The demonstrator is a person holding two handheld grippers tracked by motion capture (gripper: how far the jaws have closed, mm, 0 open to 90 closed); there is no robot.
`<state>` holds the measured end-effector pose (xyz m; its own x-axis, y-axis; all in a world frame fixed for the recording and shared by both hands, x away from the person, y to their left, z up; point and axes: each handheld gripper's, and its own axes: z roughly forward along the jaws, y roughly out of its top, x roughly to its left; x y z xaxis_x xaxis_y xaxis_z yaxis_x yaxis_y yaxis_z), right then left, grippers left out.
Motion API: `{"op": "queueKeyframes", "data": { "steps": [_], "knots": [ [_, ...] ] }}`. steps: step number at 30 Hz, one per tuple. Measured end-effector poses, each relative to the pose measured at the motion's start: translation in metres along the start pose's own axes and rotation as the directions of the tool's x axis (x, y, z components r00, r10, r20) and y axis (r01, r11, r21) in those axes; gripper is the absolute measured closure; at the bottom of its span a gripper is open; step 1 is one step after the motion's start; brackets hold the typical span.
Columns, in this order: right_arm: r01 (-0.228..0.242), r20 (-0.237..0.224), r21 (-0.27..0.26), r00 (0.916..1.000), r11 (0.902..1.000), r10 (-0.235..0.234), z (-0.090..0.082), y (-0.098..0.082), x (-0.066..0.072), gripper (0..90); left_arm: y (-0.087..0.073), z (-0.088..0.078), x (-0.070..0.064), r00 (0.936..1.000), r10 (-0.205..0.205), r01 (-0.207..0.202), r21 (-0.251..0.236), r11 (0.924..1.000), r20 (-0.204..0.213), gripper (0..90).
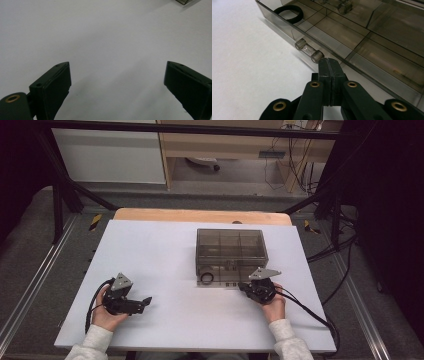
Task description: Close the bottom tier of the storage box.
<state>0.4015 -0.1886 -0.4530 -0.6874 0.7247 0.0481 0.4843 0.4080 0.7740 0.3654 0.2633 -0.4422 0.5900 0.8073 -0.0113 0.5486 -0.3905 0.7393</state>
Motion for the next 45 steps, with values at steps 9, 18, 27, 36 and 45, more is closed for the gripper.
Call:
{"op": "queueKeyframes", "data": {
  "steps": [9, 18, 27, 36, 45],
  "knots": [
    [0.001, 0.004, -0.004, 1.0000, 1.0000, -0.001, 0.0005, 0.0015, -0.0030, 90.0, -0.0001, 0.0000, 0.0001, 1.0000, -0.002, 0.002, -0.002, 1.0000, 0.001, 7.2],
    [0.000, 0.010, -0.006, 1.0000, 1.0000, 0.000, 0.0020, 0.0028, -0.0051, 90.0, -0.0002, 0.0000, 0.0003, 1.0000, -0.002, 0.002, -0.002, 1.0000, 0.000, 7.2],
    [0.006, 0.012, -0.001, 0.9999, 1.0000, -0.006, 0.0043, 0.0043, -0.0064, 90.0, -0.0002, -0.0001, 0.0004, 1.0000, -0.003, 0.003, -0.001, 1.0000, -0.001, 7.2],
    [0.008, 0.014, 0.001, 0.9999, 1.0000, -0.008, 0.0070, 0.0055, -0.0073, 90.0, -0.0003, 0.0001, 0.0005, 1.0000, -0.003, 0.003, 0.000, 1.0000, 0.000, 7.2],
    [0.006, 0.015, 0.002, 0.9999, 1.0000, -0.007, 0.0078, 0.0063, -0.0086, 90.0, -0.0003, 0.0002, 0.0005, 1.0000, -0.003, 0.003, -0.001, 1.0000, 0.000, 7.2]
  ]
}}
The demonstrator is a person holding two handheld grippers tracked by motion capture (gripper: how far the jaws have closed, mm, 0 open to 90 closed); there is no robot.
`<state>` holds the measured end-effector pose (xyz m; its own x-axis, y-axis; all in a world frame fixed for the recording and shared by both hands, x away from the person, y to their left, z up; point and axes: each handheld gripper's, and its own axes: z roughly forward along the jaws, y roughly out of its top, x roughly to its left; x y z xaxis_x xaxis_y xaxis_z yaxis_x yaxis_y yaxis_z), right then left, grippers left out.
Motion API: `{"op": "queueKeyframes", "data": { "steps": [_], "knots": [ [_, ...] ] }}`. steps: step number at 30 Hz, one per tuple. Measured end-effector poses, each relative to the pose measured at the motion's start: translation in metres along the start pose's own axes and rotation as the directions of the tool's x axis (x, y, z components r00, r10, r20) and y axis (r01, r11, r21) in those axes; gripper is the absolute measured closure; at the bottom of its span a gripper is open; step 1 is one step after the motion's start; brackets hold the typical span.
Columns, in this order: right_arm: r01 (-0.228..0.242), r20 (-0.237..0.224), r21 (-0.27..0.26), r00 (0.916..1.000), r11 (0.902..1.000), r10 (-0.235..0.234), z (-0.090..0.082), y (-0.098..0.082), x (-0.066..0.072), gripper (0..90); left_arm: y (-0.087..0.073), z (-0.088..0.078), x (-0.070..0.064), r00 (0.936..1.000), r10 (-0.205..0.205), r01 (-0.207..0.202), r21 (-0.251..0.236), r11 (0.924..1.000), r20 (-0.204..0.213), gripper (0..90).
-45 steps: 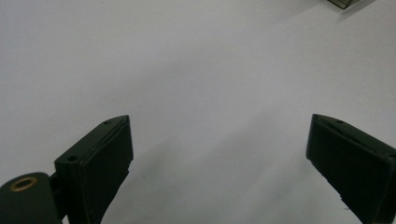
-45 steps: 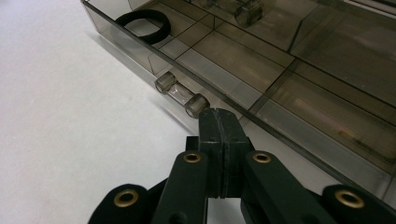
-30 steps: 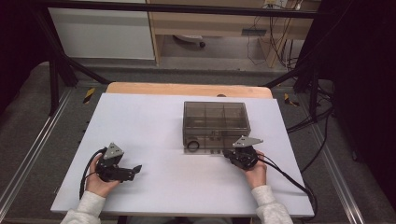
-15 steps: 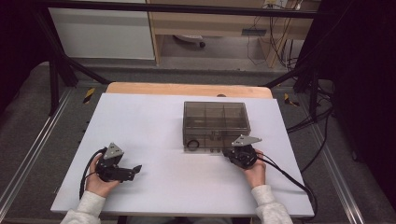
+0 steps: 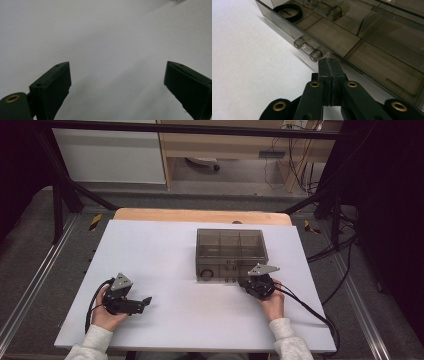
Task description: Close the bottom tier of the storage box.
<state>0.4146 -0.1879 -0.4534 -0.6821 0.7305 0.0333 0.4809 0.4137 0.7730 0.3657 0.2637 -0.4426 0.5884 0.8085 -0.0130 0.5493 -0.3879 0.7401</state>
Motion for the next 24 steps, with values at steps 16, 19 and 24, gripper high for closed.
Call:
{"op": "queueKeyframes", "data": {
  "steps": [16, 19, 24],
  "knots": [
    [-0.001, 0.007, 0.000, 1.0000, 1.0000, 0.001, 0.0020, 0.0013, -0.0033, 90.0, 0.0000, 0.0002, -0.0001, 1.0000, 0.001, -0.001, 0.000, 1.0000, 0.000, 7.2],
    [-0.002, 0.009, -0.001, 1.0000, 1.0000, 0.002, 0.0025, 0.0015, -0.0041, 90.0, 0.0000, 0.0002, 0.0000, 1.0000, 0.001, -0.001, 0.001, 1.0000, 0.001, 7.2],
    [-0.005, 0.010, 0.001, 0.9999, 1.0000, 0.005, 0.0029, 0.0019, -0.0047, 90.0, 0.0000, 0.0002, 0.0000, 1.0000, 0.000, 0.000, 0.001, 1.0000, 0.001, 7.2]
  ]
}}
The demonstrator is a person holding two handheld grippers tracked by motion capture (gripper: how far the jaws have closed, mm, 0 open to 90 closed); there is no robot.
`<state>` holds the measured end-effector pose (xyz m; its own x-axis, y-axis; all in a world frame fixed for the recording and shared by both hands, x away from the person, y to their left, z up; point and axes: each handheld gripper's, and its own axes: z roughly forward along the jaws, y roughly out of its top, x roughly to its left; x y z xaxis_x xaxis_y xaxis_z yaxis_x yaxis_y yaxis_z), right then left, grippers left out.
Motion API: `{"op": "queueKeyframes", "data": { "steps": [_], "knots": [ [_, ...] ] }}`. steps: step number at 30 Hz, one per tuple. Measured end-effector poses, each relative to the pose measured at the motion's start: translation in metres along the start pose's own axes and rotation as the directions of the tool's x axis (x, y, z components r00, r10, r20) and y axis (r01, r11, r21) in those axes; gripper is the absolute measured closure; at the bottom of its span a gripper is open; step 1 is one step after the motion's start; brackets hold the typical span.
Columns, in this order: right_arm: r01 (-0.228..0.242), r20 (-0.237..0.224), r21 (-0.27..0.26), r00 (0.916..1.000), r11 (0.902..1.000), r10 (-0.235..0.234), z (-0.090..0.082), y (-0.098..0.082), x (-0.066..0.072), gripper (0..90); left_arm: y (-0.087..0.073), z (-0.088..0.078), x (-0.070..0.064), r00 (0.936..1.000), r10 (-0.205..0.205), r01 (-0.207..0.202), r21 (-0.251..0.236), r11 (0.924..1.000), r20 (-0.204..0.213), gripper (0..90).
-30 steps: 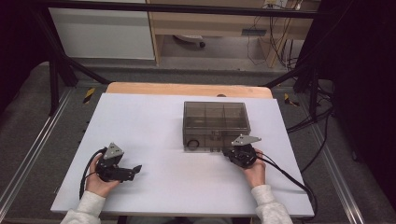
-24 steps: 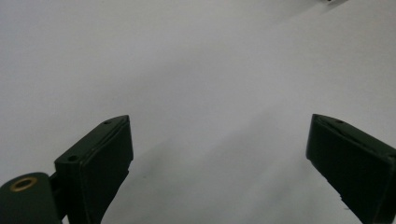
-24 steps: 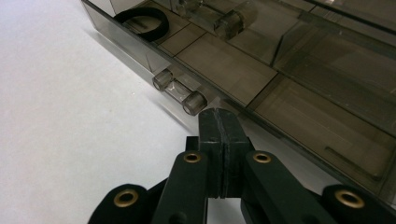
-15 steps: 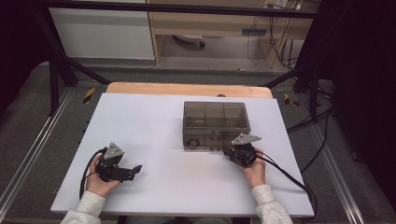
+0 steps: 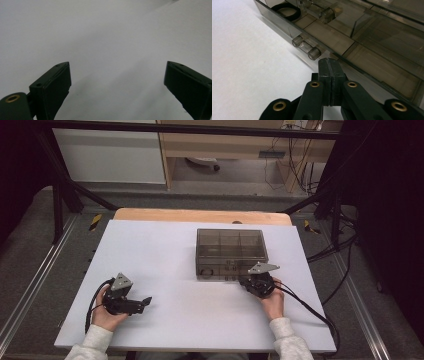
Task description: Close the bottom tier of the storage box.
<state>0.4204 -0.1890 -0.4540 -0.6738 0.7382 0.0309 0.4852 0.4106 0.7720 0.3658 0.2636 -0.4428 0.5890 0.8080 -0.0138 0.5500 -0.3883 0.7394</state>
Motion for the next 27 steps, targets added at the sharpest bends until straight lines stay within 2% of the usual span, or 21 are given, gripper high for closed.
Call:
{"op": "queueKeyframes", "data": {
  "steps": [27],
  "knots": [
    [-0.005, 0.011, -0.007, 0.9999, 1.0000, 0.006, 0.0038, 0.0027, -0.0060, 90.0, 0.0000, 0.0001, 0.0000, 1.0000, 0.002, -0.002, 0.002, 1.0000, -0.002, 7.2]
  ]
}}
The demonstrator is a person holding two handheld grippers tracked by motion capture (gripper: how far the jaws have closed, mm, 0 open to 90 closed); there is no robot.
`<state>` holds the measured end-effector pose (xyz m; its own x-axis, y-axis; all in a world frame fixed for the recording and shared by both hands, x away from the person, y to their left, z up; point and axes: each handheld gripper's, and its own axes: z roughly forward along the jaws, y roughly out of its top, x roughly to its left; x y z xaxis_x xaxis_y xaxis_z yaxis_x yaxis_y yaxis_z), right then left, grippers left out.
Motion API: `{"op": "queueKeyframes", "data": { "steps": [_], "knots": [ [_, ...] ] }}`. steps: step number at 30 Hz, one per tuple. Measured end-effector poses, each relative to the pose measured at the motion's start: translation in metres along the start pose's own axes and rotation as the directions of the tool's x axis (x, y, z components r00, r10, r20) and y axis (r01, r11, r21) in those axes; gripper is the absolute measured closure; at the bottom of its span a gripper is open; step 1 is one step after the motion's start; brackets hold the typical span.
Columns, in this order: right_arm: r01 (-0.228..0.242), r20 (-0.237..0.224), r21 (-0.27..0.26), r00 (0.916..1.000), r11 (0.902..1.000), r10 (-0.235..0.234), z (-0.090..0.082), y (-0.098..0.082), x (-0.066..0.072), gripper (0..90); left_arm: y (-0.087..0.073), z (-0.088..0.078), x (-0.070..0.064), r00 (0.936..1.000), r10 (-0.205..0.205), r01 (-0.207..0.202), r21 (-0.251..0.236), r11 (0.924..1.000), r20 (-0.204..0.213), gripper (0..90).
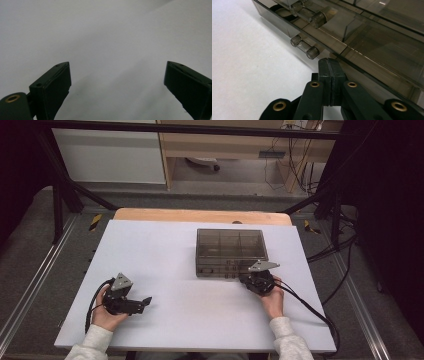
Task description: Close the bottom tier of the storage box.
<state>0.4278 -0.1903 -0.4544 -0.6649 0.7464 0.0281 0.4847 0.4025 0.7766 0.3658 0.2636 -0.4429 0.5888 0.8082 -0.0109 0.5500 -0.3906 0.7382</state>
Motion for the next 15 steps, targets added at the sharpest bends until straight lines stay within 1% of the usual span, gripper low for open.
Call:
{"op": "queueKeyframes", "data": {
  "steps": [15],
  "knots": [
    [-0.002, 0.010, -0.008, 0.9999, 1.0000, 0.003, 0.0019, 0.0011, -0.0026, 90.0, -0.0001, 0.0001, 0.0002, 1.0000, -0.001, 0.001, -0.001, 1.0000, 0.000, 7.2]
  ]
}}
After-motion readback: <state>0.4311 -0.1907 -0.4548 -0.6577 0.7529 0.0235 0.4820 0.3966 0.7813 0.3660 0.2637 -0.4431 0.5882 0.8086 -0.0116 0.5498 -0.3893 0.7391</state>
